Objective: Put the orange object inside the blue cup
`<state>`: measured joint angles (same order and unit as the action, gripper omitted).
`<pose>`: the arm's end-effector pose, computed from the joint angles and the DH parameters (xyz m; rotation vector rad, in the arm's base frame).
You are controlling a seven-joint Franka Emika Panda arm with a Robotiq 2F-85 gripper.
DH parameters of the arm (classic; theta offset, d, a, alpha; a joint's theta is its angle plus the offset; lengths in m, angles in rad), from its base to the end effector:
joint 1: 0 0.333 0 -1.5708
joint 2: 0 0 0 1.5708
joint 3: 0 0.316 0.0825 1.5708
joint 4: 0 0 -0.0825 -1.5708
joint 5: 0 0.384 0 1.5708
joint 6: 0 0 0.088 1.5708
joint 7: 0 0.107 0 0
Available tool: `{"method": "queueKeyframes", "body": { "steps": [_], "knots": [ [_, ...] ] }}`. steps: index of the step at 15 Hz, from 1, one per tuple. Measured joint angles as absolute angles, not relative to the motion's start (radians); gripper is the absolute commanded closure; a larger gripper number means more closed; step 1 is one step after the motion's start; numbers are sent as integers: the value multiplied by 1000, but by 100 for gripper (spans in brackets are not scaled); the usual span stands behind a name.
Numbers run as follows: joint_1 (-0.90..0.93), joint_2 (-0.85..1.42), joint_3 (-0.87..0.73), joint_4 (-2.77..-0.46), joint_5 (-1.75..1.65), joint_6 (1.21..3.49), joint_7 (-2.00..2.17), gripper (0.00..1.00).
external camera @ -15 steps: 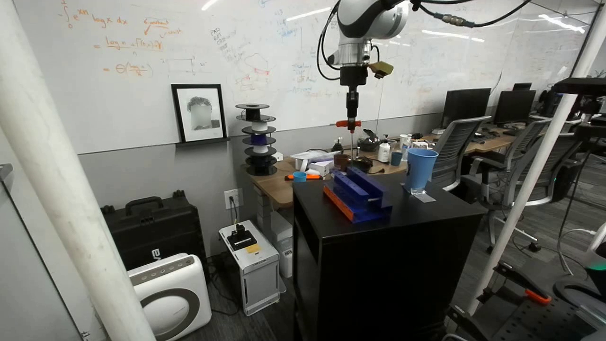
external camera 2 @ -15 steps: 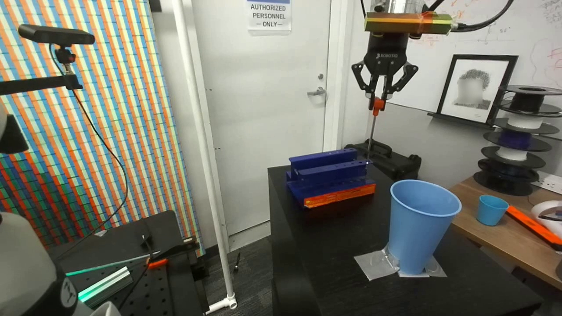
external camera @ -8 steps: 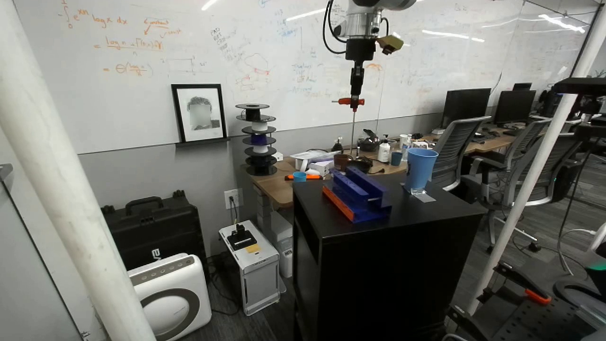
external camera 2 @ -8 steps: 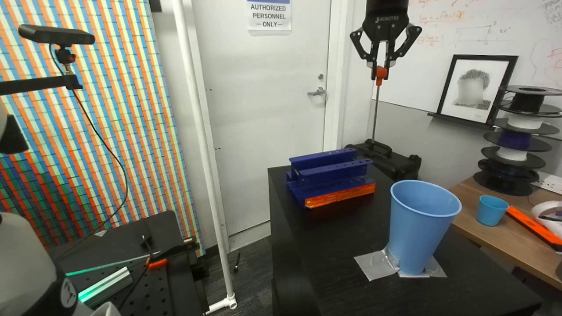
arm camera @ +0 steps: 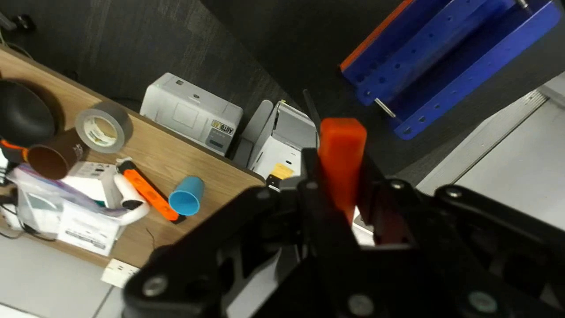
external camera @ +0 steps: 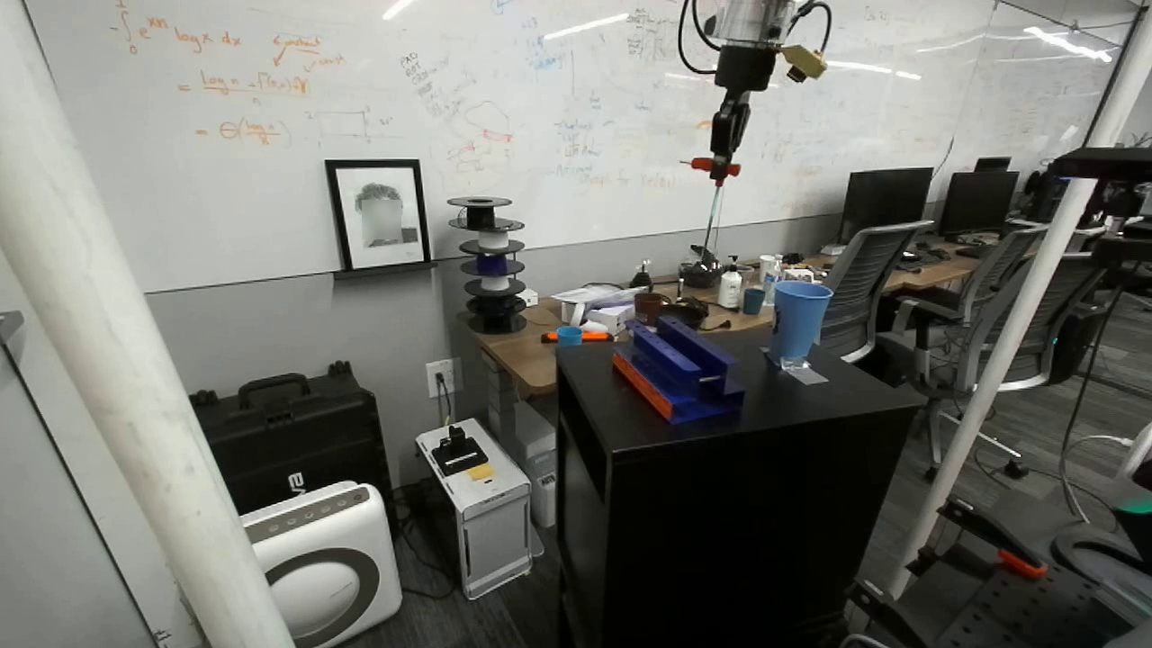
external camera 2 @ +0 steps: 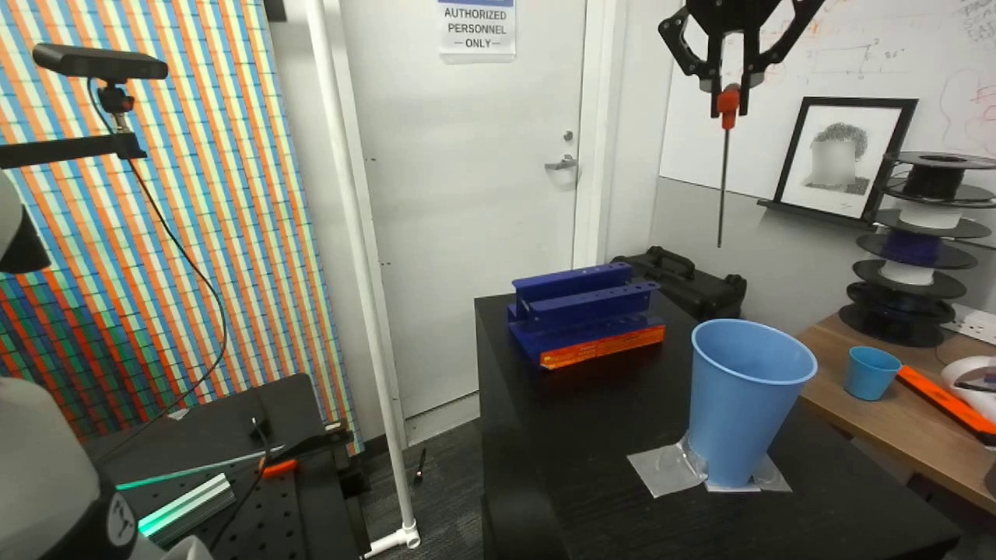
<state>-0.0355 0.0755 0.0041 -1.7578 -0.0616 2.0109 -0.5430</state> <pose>0.6035 -0.0227 0.5322 2.9204 0.7970 0.2337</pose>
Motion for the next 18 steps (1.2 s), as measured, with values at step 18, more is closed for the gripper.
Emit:
{"method": "queueKeyframes", "body": {
  "steps": [18],
  "knots": [
    [-75, -260, -57, -2155, -149, 2110, 61, 89]
  ]
}}
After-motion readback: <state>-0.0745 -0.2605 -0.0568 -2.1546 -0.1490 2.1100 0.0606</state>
